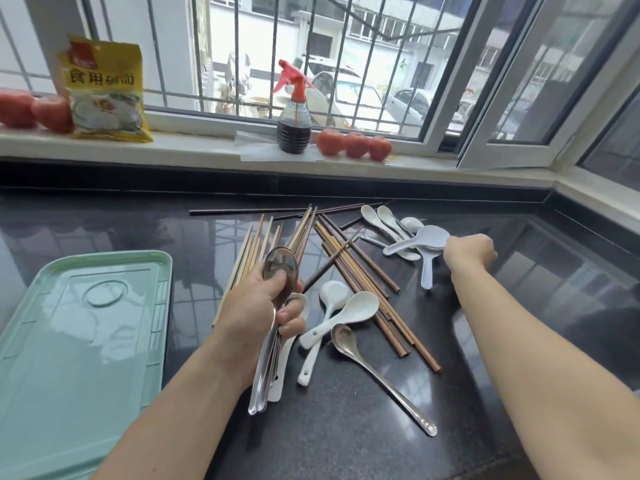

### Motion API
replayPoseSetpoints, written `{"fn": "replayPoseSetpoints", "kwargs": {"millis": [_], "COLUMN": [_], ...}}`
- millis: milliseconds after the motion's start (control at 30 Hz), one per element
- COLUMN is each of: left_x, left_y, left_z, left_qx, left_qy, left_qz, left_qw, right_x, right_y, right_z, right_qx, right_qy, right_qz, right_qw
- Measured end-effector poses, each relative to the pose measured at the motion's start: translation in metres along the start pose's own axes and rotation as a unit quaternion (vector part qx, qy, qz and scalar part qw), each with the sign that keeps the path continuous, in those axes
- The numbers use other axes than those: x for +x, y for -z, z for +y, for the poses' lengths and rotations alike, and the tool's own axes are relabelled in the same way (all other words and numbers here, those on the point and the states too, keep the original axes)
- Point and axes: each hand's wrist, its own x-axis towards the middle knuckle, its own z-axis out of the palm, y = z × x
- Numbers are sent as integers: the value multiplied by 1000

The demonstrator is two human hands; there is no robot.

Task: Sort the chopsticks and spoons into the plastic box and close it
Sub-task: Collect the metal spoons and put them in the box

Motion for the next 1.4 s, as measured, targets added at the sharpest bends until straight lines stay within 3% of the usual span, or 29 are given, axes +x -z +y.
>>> {"fn": "replayPoseSetpoints", "kwargs": {"millis": [300,433,633,800,900,967,1100,1233,1400], "left_x": [-4,-5,-7,-8,-8,-7,-6,-3,-4], "left_y": [-1,-2,-4,-5,-5,-5,-1,7,5], "left_z": [3,4,4,5,6,6,10,11,10], "left_qx": [36,32,23,11,13,6,-24,-8,40], "left_qy": [10,6,5,1,-3,-4,-2,17,42], "left_qz": [-6,-1,0,8,12,17,23,32,-4], "left_qw": [999,999,1000,1000,1000,1000,999,999,998], "right_x": [9,15,60,47,27,-6,-98,-168,-215], "right_y": [0,-4,-5,12,12,10,10,20,34], "right_z": [-1,7,9,-1,-9,-22,-40,-40,-43], "right_qx": [-11,14,-38,34,80,149,258,281,256], "right_qy": [-41,-35,-22,-74,-31,23,156,286,379], "right_qz": [-45,-18,44,69,104,60,-106,-242,-320], "right_qw": [998,999,998,994,991,987,948,884,830]}}
